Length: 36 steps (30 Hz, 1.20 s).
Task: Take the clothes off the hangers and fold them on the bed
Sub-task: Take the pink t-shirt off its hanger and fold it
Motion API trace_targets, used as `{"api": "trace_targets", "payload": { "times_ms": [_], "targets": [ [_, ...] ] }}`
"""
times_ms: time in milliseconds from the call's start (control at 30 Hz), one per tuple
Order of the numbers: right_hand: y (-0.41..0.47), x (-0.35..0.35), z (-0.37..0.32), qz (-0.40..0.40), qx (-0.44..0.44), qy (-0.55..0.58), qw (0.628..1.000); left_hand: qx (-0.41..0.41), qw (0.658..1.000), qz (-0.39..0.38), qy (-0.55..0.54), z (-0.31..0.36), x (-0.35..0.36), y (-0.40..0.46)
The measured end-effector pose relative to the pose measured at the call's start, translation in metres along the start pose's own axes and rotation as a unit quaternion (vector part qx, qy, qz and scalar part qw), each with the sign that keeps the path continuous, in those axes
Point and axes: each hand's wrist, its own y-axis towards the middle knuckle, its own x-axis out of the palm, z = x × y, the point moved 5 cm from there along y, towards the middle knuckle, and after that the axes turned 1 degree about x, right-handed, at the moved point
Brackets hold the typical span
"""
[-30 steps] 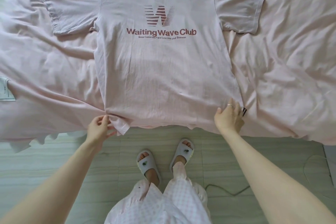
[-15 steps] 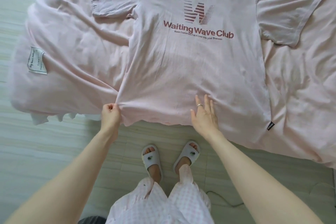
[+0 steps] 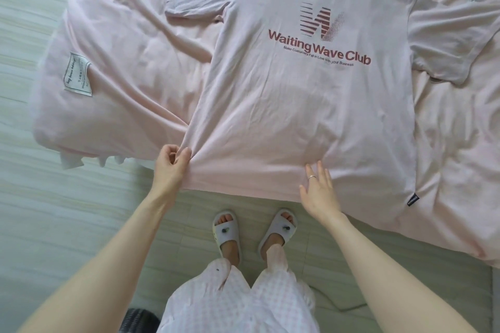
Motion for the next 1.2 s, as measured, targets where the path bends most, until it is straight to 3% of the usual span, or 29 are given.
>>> {"api": "trace_targets", "payload": {
  "times_ms": [100,200,300,467,600,767,900,1067,1200],
  "targets": [
    [0.003,0.002,0.001,-0.019,0.007,-0.013,1.0,0.121,0.984,0.022,0.13,0.025,0.002,-0.018],
    [0.008,0.002,0.001,-0.042,0.018,-0.019,0.999,0.16,0.972,0.055,0.16,0.034,0.0,-0.026],
    [0.011,0.002,0.0,-0.05,0.018,-0.027,0.998,0.118,0.972,0.085,0.183,0.021,-0.004,-0.019],
    [0.011,0.0,0.0,-0.049,0.029,-0.03,0.998,0.022,0.968,0.046,0.245,-0.021,-0.008,0.002],
    [0.016,-0.021,-0.017,0.022,0.051,0.007,0.998,-0.01,0.96,-0.005,0.278,-0.033,-0.007,0.02],
    [0.021,-0.042,-0.07,0.086,-0.038,0.036,0.995,-0.03,0.935,-0.08,0.343,-0.037,-0.006,0.032],
    [0.044,-0.064,-0.116,0.106,-0.126,0.036,0.986,0.024,0.961,0.002,0.275,0.002,-0.01,0.058],
    [0.096,-0.109,-0.168,0.128,-0.171,0.028,0.977,0.078,0.972,0.098,0.2,0.084,-0.011,0.11],
    [0.152,-0.141,-0.207,0.101,-0.191,0.018,0.976,0.031,0.985,0.103,0.138,0.128,0.001,0.182]
  ]
}}
